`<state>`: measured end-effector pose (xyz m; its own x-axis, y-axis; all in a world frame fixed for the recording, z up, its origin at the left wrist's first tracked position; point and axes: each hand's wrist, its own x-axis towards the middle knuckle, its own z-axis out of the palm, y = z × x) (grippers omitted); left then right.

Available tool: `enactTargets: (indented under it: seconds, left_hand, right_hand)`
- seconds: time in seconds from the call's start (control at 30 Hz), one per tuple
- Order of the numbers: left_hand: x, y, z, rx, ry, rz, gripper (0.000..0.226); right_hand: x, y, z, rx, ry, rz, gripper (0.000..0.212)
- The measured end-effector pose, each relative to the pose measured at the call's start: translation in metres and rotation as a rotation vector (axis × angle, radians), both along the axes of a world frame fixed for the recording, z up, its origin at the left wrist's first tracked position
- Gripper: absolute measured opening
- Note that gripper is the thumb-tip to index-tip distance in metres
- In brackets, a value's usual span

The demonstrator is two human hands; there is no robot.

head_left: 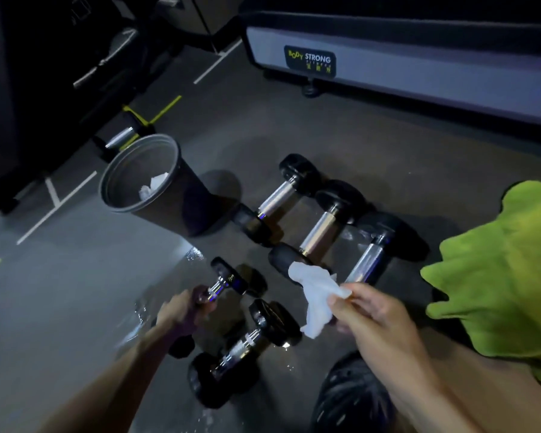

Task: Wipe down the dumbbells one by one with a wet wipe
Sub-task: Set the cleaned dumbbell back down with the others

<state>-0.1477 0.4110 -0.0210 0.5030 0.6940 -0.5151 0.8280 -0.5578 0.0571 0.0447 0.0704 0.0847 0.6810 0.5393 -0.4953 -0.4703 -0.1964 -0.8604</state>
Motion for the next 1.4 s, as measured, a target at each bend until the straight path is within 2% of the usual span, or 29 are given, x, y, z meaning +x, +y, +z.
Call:
enactTargets:
  seconds: [0.2, 0.3, 0.33, 0.4, 0.47, 0.5, 0.6, 0.67, 0.83, 0.93, 1.0, 1.07, 1.17, 1.23, 1.4]
  left_hand:
    - [-0.016, -0.016, -0.008, -0.111, 0.039, -0.016, 0.024]
    - [-0.009, -0.026, 0.006, -0.058, -0.008, -0.017, 0.040]
    - [0.001, -0.036, 0.022, 0.000, -0.101, -0.028, 0.039]
    - [0.022, -0.060, 0.055, 0.094, -0.413, -0.061, 0.019]
    - [0.042, -0.091, 0.090, 0.062, -0.715, -0.183, 0.008]
    - [0.050, -0.107, 0.108, 0.007, -0.787, -0.274, 0.008]
    - [0.061, -0.141, 0.133, -0.228, -0.781, -0.521, 0.033]
    - [0.062, -0.150, 0.131, -0.293, -0.718, -0.548, 0.043]
    - [0.057, -0.155, 0.125, -0.315, -0.762, -0.394, 0.043]
    - [0.062, -0.152, 0.129, -0.238, -0.797, -0.326, 0.025]
    - [0.068, -0.150, 0.134, -0.222, -0.830, -0.255, 0.018]
    - [0.075, -0.148, 0.139, -0.266, -0.852, -0.144, 0.022]
    - [0.088, -0.144, 0.144, -0.361, -0.938, 0.000, 0.022]
    - [0.095, -0.140, 0.146, -0.430, -1.019, 0.094, 0.018]
    - [0.098, -0.116, 0.137, -0.489, -1.058, 0.203, 0.017]
  right_hand:
    - [-0.007, 0.005, -0.001, -0.025, 0.023, 0.027, 0.017]
    - [-0.013, 0.007, -0.001, -0.015, 0.062, -0.006, 0.021]
    - [-0.016, 0.007, -0.001, -0.014, 0.074, -0.014, 0.022]
    - [-0.022, 0.008, -0.002, -0.015, 0.079, -0.017, 0.020]
    - [-0.027, 0.007, -0.003, -0.025, 0.065, -0.006, 0.017]
    - [-0.030, 0.007, -0.003, -0.027, 0.050, 0.005, 0.017]
    - [-0.036, 0.005, -0.004, -0.026, 0.023, 0.063, 0.016]
    - [-0.037, 0.007, -0.003, 0.023, 0.061, 0.065, 0.018]
    - [-0.027, 0.020, 0.003, 0.213, 0.180, 0.039, 0.023]
    - [-0.018, 0.035, 0.006, 0.245, 0.152, -0.019, 0.023]
    - [-0.010, 0.045, 0.005, 0.199, 0.001, -0.029, 0.031]
    - [-0.002, 0.055, 0.008, 0.115, -0.264, 0.020, 0.037]
    - [0.010, 0.067, 0.015, 0.115, -0.610, 0.069, 0.032]
    - [0.019, 0.075, 0.017, 0.145, -0.714, 0.147, 0.026]
    - [0.035, 0.096, 0.006, 0.156, -0.491, 0.310, 0.025]
